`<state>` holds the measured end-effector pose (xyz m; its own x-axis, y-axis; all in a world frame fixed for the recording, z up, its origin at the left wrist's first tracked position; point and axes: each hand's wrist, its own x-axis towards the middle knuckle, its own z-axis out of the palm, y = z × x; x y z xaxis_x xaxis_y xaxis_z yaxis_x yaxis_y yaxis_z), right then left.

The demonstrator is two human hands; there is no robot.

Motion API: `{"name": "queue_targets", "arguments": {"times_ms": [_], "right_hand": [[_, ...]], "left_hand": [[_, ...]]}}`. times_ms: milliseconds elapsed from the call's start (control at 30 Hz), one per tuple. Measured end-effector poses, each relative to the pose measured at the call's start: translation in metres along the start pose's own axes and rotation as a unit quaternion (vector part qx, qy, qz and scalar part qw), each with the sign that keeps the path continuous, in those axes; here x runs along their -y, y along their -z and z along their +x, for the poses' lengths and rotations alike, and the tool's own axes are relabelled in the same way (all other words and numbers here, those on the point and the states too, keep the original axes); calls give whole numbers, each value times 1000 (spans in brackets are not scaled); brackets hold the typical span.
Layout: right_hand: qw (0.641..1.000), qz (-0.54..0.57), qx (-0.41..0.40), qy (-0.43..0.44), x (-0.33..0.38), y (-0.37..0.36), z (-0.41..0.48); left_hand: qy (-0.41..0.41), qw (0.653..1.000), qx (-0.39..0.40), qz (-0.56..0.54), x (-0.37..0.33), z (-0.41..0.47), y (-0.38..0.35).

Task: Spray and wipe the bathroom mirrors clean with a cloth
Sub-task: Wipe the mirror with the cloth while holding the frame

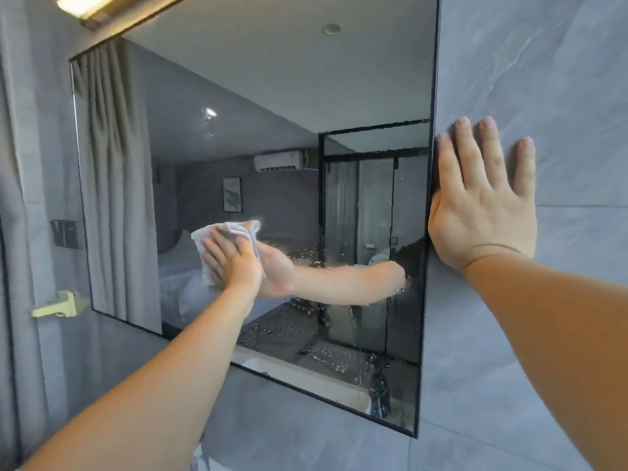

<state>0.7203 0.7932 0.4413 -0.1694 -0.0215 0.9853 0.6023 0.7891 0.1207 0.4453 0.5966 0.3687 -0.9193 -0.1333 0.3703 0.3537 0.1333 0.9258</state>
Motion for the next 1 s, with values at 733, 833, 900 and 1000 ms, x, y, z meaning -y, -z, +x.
{"name": "queue_targets", "arguments": {"times_ms": [733, 833, 900, 1000], "right_hand": [[1000, 0, 24, 1, 0, 4, 1], [1000, 3, 22, 3, 0, 4, 1], [1000, 4, 20, 3, 0, 4, 1], [1000, 8, 18, 3, 0, 3, 1]], "left_hand": [[-55, 998, 21, 37, 127, -86, -6], [-56, 997, 22, 42, 135, -88, -8], [-62, 997, 23, 43, 139, -90, -9], [-59, 997, 27, 45, 141, -94, -9]]}}
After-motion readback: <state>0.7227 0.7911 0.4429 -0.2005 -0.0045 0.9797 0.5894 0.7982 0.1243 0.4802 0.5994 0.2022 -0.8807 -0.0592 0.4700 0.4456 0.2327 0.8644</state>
